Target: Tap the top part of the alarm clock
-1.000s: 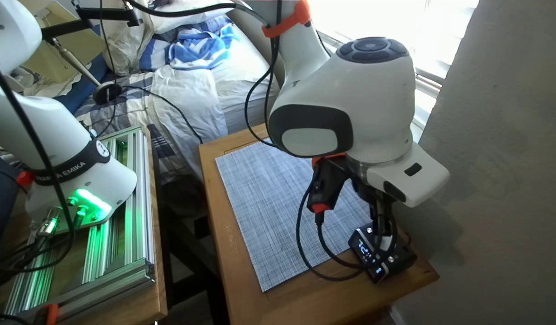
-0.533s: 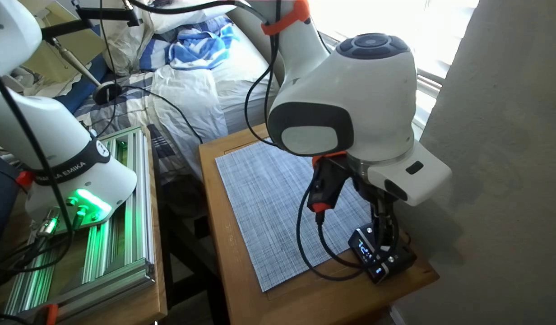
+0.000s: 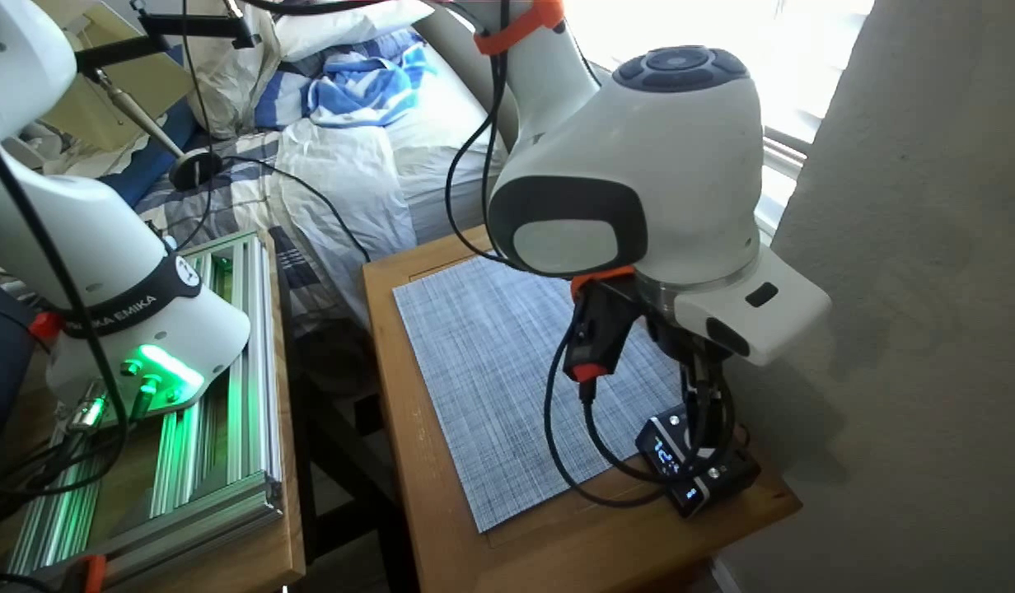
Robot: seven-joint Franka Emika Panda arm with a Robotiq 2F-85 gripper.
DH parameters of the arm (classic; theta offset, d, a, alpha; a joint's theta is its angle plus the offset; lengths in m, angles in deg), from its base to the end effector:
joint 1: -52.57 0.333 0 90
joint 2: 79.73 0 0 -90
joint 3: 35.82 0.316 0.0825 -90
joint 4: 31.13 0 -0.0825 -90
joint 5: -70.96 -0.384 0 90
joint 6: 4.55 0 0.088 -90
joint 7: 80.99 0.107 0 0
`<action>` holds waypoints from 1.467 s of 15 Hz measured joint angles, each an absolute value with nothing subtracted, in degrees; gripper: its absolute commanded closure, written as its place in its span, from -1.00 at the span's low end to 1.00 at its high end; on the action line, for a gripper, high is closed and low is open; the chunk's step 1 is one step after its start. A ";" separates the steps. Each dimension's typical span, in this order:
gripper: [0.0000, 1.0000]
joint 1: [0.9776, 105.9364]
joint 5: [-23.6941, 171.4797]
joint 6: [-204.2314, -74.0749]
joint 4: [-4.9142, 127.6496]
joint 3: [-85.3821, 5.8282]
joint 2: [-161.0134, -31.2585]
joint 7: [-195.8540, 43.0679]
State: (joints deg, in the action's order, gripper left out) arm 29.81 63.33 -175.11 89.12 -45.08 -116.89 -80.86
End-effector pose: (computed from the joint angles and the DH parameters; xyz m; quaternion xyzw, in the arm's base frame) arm 0.4966 -0.3218 0.1333 0.9410 -0.3149 0.1085 0.0598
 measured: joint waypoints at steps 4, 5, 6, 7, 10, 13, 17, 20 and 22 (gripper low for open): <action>-1.00 30.31 63.47 -176.12 90.89 -45.53 -114.36 -81.32; -1.00 30.57 63.54 -176.14 91.38 -45.84 -113.61 -81.32; -1.00 30.94 63.77 -176.13 91.90 -46.33 -112.95 -81.35; -1.00 31.34 64.02 -176.03 92.41 -46.86 -112.27 -81.35; -1.00 32.48 64.87 -175.78 93.85 -48.33 -110.60 -81.37; -1.00 33.44 65.87 -175.55 94.88 -49.40 -109.60 -81.38; -1.00 33.65 66.66 -174.97 95.52 -49.46 -108.81 -81.79; -1.00 33.68 66.70 -174.97 95.75 -49.33 -108.51 -82.31; -1.00 33.68 66.70 -174.97 95.83 -49.28 -108.40 -82.50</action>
State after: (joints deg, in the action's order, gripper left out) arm 33.68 66.70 -174.97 95.83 -49.28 -108.40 -82.50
